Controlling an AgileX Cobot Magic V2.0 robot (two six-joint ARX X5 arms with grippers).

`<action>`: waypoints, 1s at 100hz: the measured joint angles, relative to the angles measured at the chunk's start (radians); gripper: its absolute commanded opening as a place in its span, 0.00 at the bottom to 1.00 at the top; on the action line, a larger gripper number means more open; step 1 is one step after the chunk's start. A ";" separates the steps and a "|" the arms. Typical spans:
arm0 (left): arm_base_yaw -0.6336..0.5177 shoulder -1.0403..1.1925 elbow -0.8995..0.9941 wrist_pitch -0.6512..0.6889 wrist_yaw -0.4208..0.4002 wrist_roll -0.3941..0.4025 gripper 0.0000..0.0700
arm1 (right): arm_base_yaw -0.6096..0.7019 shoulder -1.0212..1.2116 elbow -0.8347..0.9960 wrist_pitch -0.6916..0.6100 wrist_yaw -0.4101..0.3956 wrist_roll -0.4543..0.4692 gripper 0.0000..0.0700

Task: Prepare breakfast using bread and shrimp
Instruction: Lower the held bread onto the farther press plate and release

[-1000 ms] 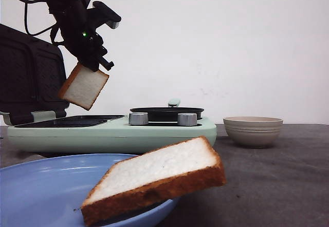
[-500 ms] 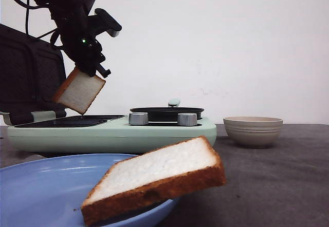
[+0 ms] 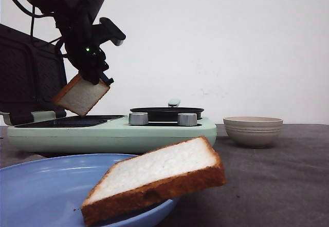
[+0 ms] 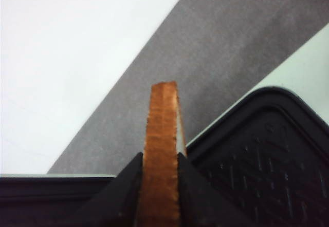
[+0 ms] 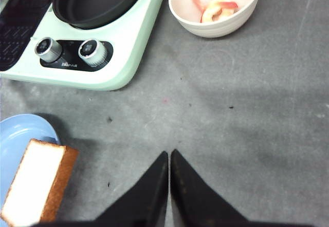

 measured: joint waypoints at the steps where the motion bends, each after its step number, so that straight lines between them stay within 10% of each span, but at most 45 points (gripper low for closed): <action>1: 0.000 0.000 0.000 -0.003 0.001 -0.001 0.01 | 0.000 0.000 0.000 0.000 0.000 0.000 0.00; 12: 0.000 0.000 0.000 -0.039 0.034 -0.016 0.04 | 0.000 0.000 0.000 -0.002 0.000 0.000 0.00; 34: 0.000 0.000 0.000 -0.118 0.111 -0.054 0.52 | 0.000 0.000 0.000 -0.002 0.000 0.000 0.00; 100: 0.000 0.000 0.000 -0.122 0.206 -0.218 0.52 | 0.000 0.000 0.000 -0.002 0.000 0.000 0.00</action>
